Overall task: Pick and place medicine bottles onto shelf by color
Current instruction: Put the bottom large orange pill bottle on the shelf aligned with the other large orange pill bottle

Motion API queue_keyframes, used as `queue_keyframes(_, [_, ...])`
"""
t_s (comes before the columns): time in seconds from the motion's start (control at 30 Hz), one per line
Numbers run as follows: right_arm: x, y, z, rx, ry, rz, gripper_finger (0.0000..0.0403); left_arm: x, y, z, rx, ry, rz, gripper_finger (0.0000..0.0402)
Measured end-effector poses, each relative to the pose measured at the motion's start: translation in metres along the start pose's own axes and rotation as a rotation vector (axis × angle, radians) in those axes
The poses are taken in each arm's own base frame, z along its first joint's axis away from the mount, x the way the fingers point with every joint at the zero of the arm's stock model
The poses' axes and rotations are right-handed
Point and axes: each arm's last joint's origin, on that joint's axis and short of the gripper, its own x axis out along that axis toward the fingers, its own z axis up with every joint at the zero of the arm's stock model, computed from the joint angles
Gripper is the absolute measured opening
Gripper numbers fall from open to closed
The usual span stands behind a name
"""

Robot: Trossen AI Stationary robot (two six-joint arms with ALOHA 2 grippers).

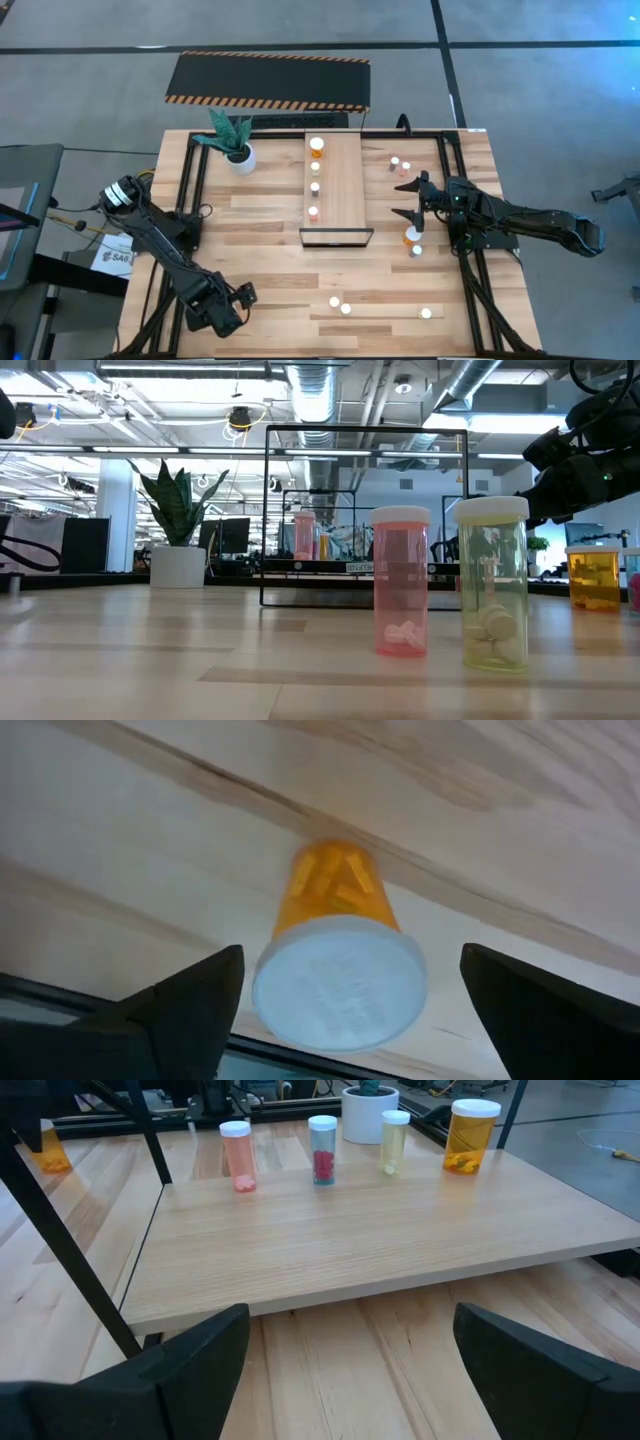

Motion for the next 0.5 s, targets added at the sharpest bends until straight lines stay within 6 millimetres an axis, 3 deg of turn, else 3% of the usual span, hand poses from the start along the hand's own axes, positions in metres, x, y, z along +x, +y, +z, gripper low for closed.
queue_keyframes(0.17, [0.0,0.0,0.0,0.0,0.0,0.0,0.0374,0.0,0.0005,0.0015,-0.018,-0.015,0.005,0.032])
queue_keyframes(0.5, [0.0,0.0,0.0001,0.0,0.0,0.0,0.0374,0.0001,0.0002,0.0018,-0.032,-0.019,-0.002,0.0213])
